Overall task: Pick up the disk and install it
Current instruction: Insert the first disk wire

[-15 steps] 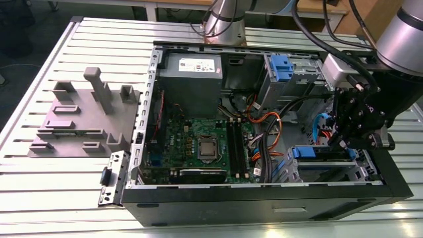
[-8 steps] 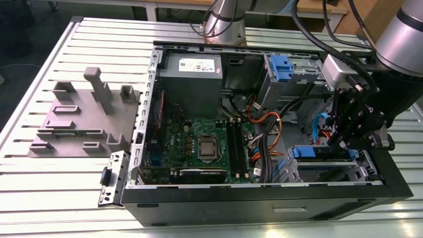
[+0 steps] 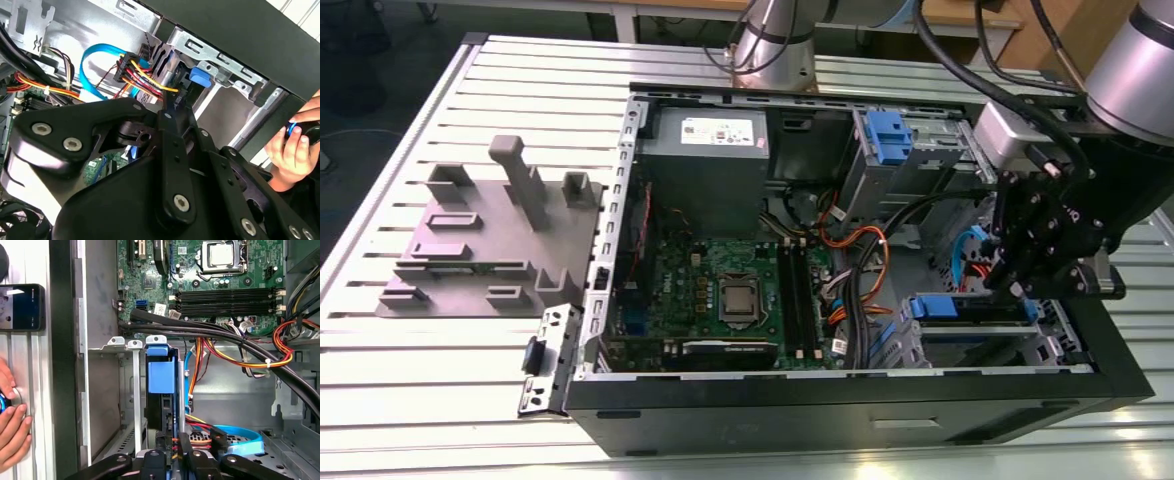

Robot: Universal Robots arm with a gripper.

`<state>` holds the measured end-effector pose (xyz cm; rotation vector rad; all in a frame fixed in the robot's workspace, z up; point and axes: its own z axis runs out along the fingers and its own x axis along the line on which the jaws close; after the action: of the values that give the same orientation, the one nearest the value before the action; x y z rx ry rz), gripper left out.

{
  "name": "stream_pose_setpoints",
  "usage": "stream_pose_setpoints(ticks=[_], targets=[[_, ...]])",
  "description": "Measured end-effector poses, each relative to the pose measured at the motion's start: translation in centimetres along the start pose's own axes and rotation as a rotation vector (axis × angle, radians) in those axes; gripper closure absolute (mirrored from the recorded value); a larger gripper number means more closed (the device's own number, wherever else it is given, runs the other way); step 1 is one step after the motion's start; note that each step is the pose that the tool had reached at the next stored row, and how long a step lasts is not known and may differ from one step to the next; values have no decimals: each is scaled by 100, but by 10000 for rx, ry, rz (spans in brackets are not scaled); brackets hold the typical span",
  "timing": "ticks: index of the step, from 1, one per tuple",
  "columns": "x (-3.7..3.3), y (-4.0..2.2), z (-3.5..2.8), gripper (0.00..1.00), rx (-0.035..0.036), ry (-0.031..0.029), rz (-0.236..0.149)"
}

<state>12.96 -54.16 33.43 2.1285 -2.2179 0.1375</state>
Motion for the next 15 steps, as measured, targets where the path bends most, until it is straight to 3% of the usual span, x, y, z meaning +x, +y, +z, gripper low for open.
stream_pose_setpoints(ticks=[6,10,15], targets=[[2,0,-22,76,0,-2,0],[3,0,-23,89,0,0,0],[3,-1,-24,89,0,0,0]])
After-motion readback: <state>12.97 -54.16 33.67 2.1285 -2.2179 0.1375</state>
